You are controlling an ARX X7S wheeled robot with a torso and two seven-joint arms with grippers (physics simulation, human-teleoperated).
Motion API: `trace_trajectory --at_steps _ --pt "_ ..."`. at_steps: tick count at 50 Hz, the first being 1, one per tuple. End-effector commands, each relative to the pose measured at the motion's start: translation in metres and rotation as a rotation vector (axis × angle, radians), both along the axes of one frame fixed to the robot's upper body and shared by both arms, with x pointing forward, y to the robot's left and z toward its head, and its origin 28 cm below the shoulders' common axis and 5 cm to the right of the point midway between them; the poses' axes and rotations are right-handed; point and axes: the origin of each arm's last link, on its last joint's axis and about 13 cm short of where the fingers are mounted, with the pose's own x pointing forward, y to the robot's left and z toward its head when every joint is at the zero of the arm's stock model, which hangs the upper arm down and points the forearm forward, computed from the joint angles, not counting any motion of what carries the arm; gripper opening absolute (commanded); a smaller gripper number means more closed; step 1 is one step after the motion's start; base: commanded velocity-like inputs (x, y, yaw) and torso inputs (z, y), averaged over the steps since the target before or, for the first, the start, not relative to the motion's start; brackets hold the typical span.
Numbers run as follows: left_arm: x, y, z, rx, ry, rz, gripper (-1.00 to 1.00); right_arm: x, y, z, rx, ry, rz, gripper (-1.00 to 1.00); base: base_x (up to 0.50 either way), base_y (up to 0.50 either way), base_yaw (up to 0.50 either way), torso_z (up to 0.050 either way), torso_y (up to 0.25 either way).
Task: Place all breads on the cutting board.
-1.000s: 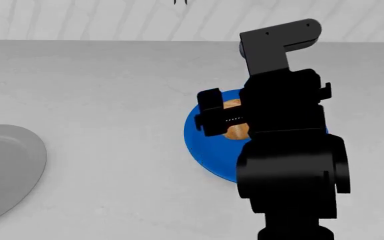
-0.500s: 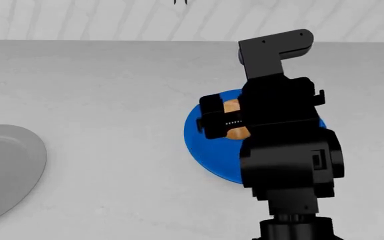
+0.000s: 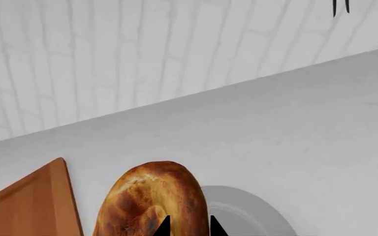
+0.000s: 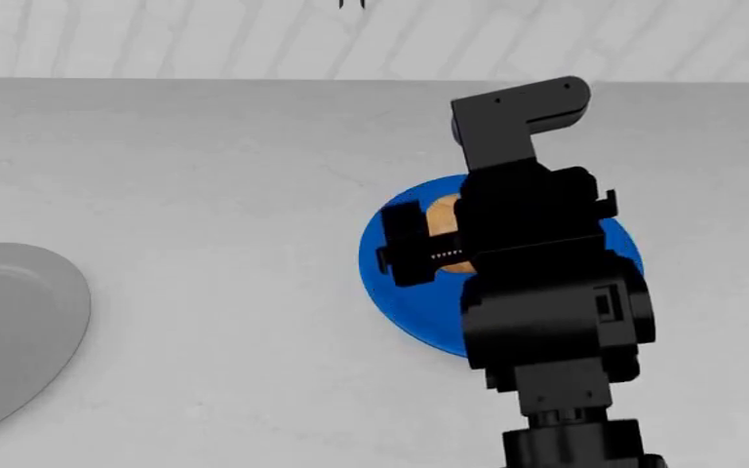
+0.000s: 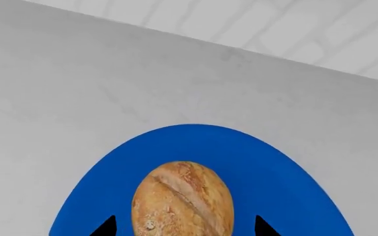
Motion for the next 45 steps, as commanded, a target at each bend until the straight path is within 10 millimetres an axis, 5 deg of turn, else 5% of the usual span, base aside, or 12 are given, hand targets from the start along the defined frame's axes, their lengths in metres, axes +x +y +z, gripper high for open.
trace_trajectory --at_steps 1,45 --pt "0.0 0.001 0.0 -0.002 -0.006 0.009 -1.0 0.005 0.0 -0.004 0.001 0.01 -0.004 1.0 0.0 0.0 0.0 0.0 0.0" --pt "0.0 0.001 -0.002 0.0 -0.007 0.01 -1.0 0.021 0.003 -0.012 0.008 0.044 -0.004 1.0 0.0 0.0 0.0 0.0 0.0"
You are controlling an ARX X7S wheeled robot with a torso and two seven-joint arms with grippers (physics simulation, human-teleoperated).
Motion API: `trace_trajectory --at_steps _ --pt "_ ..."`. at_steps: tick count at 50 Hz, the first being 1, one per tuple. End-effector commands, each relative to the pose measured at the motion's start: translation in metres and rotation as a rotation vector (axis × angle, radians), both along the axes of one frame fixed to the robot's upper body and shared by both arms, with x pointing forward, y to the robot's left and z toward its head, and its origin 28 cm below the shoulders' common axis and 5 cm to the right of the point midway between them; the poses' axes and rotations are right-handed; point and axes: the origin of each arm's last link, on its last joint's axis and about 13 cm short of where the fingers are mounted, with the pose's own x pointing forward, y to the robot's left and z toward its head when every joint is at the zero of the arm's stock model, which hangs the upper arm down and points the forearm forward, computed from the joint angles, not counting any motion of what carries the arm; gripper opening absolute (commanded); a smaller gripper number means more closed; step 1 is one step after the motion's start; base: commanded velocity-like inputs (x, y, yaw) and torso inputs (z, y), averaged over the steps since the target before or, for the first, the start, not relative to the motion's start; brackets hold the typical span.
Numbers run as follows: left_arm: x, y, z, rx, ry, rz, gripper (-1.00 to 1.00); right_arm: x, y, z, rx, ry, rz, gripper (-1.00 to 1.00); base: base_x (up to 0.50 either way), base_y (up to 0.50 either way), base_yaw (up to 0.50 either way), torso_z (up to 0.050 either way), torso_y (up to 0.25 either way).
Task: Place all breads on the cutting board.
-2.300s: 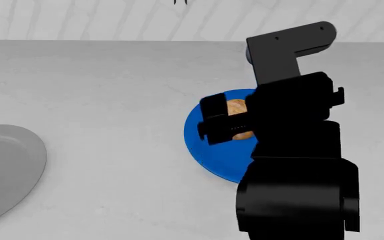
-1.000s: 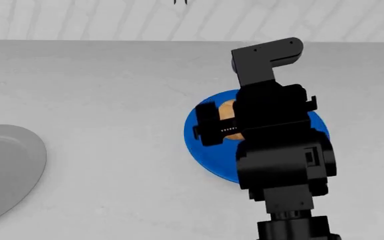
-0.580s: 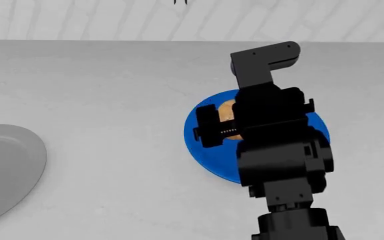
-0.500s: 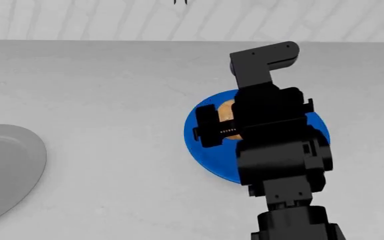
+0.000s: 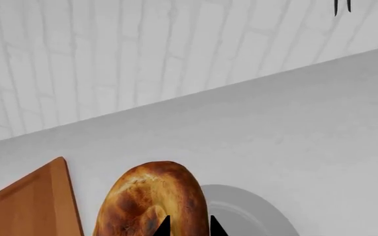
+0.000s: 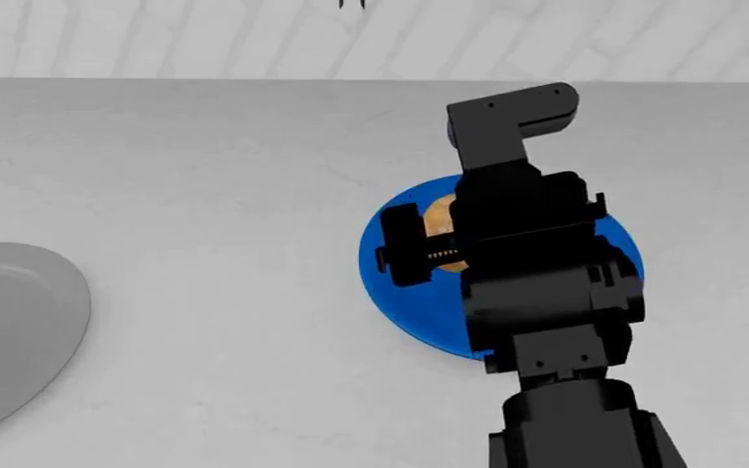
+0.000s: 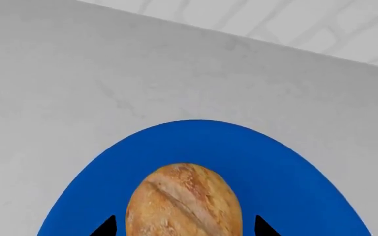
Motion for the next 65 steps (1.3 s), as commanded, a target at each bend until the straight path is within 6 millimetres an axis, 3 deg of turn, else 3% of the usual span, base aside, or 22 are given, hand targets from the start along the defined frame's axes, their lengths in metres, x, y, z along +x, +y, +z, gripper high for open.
trace_trajectory --at_steps 1,65 --pt "0.001 0.001 0.0 -0.001 -0.006 0.008 -1.0 0.005 0.0 -0.002 0.009 0.008 -0.002 1.0 0.0 0.0 0.0 0.0 0.0" --pt "0.002 0.0 -0.007 0.005 0.005 0.005 -1.0 0.01 -0.003 -0.014 0.028 0.058 -0.02 1.0 0.0 0.0 0.0 0.0 0.0"
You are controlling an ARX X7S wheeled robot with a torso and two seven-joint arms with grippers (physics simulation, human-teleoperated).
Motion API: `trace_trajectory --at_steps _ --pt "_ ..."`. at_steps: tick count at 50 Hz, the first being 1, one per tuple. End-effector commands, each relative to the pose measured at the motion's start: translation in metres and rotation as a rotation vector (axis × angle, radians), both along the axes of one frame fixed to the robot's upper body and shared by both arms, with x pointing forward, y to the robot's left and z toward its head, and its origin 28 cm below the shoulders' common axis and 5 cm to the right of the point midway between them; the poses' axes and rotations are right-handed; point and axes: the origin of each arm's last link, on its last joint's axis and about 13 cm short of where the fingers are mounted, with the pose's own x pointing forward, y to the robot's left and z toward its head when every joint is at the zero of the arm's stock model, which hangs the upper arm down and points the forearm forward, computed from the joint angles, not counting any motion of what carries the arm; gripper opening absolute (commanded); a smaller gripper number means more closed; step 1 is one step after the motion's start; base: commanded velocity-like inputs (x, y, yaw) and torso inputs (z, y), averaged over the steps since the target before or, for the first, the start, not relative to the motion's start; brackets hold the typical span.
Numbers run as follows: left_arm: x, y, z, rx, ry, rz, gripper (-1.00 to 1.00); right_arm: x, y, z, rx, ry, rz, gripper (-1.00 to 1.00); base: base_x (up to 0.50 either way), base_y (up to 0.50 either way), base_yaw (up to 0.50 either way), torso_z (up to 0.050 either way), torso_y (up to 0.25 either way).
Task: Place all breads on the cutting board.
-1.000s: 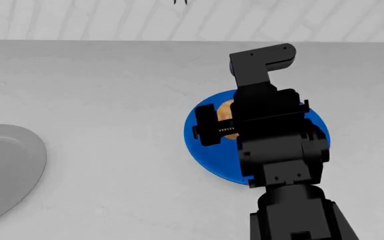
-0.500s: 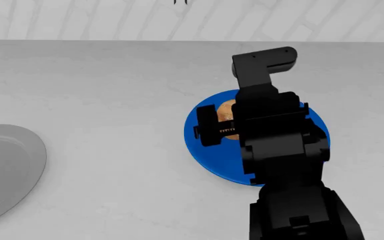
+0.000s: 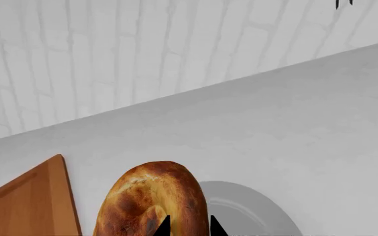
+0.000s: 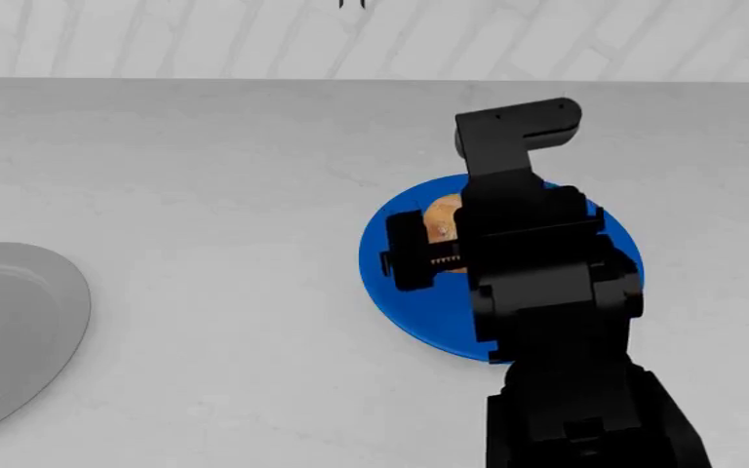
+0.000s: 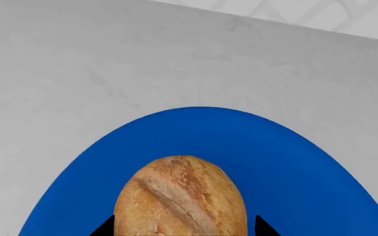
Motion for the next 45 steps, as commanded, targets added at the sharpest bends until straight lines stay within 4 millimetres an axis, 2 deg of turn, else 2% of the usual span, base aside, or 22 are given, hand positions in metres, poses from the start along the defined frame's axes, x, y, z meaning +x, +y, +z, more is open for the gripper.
trace_trajectory --at_steps 1,8,9,22,23,24,32,45 --pt "-0.001 -0.001 0.0 0.001 -0.004 0.003 -1.0 -0.001 0.001 -0.003 -0.006 0.011 -0.001 1.0 0.0 0.0 0.0 0.0 0.0" --pt "-0.001 -0.001 -0.001 0.002 -0.002 -0.001 -1.0 -0.001 0.001 -0.002 0.004 0.016 -0.002 1.0 0.0 0.0 0.0 0.0 0.001" --pt "-0.001 -0.001 -0.002 0.003 -0.001 -0.001 -1.0 0.0 0.001 -0.002 0.002 0.002 -0.004 -1.0 0.0 0.0 0.0 0.0 0.0" --pt "0.0 -0.003 -0.005 -0.004 0.003 -0.005 -1.0 0.004 -0.001 0.007 0.038 -0.095 0.033 -1.0 0.0 0.0 0.0 0.0 0.0" --pt "0.0 -0.003 -0.005 -0.005 0.003 -0.005 -1.0 -0.001 -0.003 0.002 0.042 -0.079 0.024 -1.0 0.0 0.0 0.0 0.0 0.0" --pt "0.0 -0.003 -0.005 -0.006 0.003 -0.004 -1.0 -0.004 -0.001 0.011 0.046 -0.121 0.038 -1.0 0.0 0.0 0.0 0.0 0.0" --pt "0.0 -0.004 -0.004 -0.008 0.0 -0.011 -1.0 -0.046 -0.001 0.029 0.051 -0.213 0.088 -1.0 0.0 0.0 0.0 0.0 0.0" --pt "-0.01 -0.001 0.011 -0.035 -0.055 -0.016 -1.0 -0.09 -0.009 0.05 0.055 -0.342 0.092 -1.0 0.0 0.0 0.0 0.0 0.0"
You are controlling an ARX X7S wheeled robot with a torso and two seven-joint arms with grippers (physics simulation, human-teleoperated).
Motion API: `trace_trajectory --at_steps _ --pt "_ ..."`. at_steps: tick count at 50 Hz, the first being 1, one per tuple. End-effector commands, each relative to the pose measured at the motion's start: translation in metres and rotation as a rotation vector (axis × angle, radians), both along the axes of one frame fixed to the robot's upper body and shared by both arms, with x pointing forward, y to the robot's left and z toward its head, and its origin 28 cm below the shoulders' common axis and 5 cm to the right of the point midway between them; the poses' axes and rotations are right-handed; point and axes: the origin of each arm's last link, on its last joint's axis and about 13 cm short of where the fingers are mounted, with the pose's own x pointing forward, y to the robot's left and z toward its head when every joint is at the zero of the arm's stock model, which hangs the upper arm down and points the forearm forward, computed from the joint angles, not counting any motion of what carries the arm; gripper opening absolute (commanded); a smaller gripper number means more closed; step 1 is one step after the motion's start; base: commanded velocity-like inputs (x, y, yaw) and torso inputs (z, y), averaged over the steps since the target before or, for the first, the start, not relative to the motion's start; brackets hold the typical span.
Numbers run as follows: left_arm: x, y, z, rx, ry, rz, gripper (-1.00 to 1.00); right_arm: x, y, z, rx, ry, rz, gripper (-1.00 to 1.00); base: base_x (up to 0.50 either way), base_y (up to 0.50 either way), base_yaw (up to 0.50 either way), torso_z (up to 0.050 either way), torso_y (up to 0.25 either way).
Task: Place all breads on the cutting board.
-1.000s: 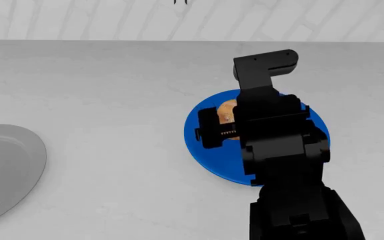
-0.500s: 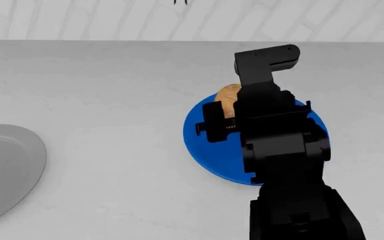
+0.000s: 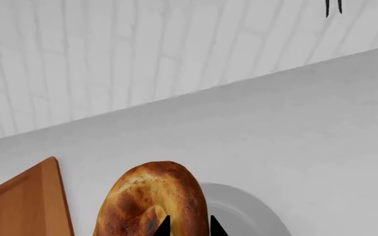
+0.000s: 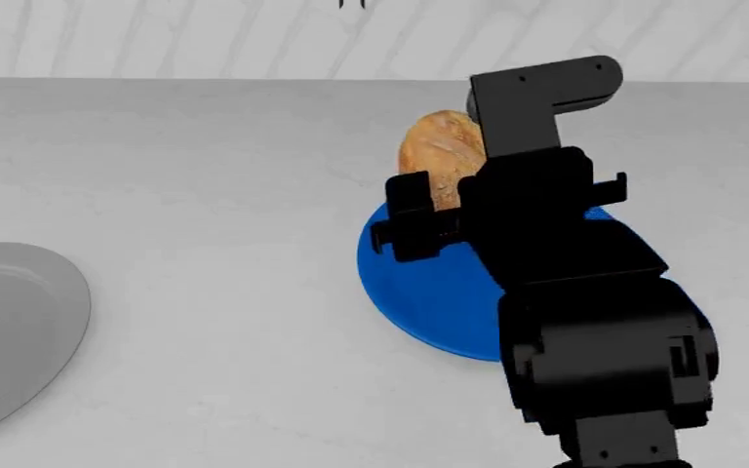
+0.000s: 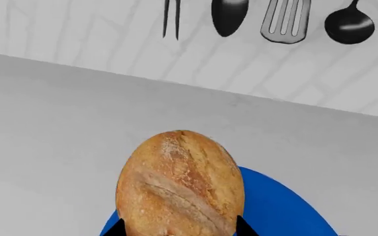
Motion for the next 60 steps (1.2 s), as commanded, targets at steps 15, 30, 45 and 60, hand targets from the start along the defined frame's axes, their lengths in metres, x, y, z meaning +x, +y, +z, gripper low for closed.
trace_trajectory --at_steps 15,30,45,60 --pt "-0.044 -0.002 0.037 -0.006 -0.156 -0.053 -1.0 -0.071 -0.01 0.024 -0.027 -0.187 0.027 -1.0 0.0 0.0 0.0 0.0 0.0" --pt "-0.07 -0.005 0.045 0.016 -0.235 -0.086 -1.0 -0.096 -0.012 0.033 -0.029 -0.246 0.038 -1.0 0.0 0.0 0.0 0.0 0.0" --pt "-0.086 -0.008 0.054 0.019 -0.28 -0.106 -1.0 -0.103 -0.011 0.037 -0.045 -0.274 0.046 -1.0 0.0 0.0 0.0 0.0 0.0" --pt "-0.086 -0.01 0.057 0.012 -0.293 -0.121 -1.0 -0.108 -0.009 0.042 -0.054 -0.288 0.06 -1.0 0.0 0.49 0.0 0.0 0.0"
